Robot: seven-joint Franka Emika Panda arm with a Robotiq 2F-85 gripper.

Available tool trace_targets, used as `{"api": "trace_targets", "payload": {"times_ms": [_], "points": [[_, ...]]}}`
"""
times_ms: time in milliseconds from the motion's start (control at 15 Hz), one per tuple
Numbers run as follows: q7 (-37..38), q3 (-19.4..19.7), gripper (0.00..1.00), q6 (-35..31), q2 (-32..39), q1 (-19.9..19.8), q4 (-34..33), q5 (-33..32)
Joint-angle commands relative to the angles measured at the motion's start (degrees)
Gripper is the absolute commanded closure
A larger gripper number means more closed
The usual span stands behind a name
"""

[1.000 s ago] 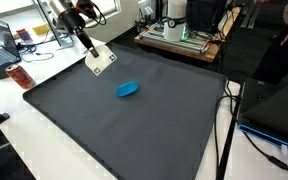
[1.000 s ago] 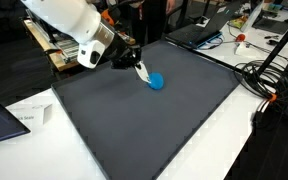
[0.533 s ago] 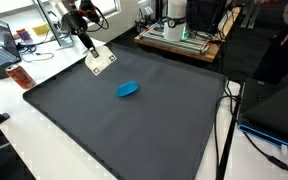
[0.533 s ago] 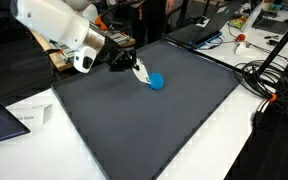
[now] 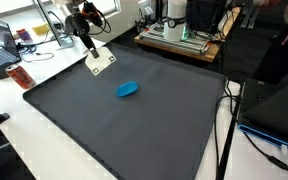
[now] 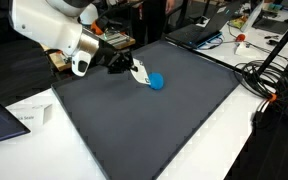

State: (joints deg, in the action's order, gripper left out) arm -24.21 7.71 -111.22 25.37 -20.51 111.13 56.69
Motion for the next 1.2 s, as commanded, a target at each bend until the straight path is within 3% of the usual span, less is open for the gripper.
{"api": "trace_targets", "payload": {"times_ms": [0, 667, 1133], "points": [[-2.2, 0.8, 0.99, 1.3, 0.1, -0.7, 1.1, 3.0], [-5.5, 1.4, 0.99, 0.5, -2.9, 1.0, 3.3, 2.2], [-5.7, 0.8, 0.99, -9.0, -11.9, 7.7, 8.3, -4.8]]}}
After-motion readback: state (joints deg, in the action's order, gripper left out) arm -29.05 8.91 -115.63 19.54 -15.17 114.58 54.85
